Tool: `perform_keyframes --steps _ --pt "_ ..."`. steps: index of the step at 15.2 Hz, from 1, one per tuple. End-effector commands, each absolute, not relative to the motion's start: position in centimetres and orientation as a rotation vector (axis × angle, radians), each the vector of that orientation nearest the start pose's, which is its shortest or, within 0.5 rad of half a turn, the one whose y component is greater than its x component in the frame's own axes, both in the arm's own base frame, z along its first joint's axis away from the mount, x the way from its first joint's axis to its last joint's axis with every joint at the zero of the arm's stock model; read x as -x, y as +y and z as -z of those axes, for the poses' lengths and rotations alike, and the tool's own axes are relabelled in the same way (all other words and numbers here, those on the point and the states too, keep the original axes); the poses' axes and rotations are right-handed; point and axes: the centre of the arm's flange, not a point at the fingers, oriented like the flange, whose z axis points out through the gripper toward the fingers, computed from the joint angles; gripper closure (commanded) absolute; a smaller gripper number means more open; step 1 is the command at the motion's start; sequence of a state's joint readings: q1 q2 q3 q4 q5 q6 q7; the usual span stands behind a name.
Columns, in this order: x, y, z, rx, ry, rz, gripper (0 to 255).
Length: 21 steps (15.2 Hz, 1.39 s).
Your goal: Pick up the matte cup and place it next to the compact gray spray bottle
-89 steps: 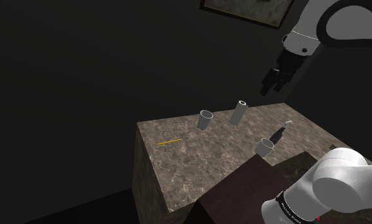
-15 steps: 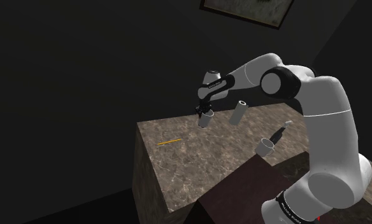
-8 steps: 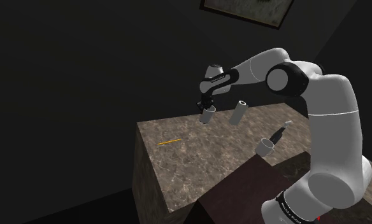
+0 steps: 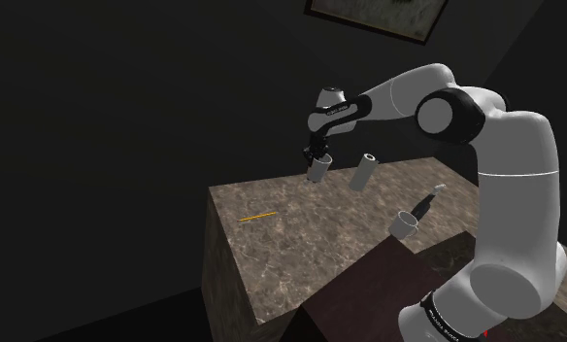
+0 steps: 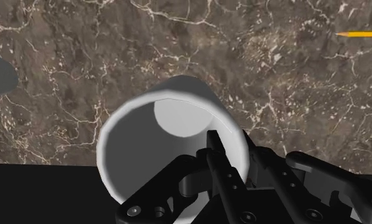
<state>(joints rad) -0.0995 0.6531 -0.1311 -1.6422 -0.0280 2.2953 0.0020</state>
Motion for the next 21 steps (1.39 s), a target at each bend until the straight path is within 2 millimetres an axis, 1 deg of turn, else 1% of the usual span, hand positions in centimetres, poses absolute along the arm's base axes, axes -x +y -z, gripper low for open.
perform_keyframes --steps 1,21 --pt "-67.3 -14.8 -24.8 3.228 0.303 -0.011 255" --pt "-67.3 -14.8 -35.4 3.228 0.303 -0.011 255"
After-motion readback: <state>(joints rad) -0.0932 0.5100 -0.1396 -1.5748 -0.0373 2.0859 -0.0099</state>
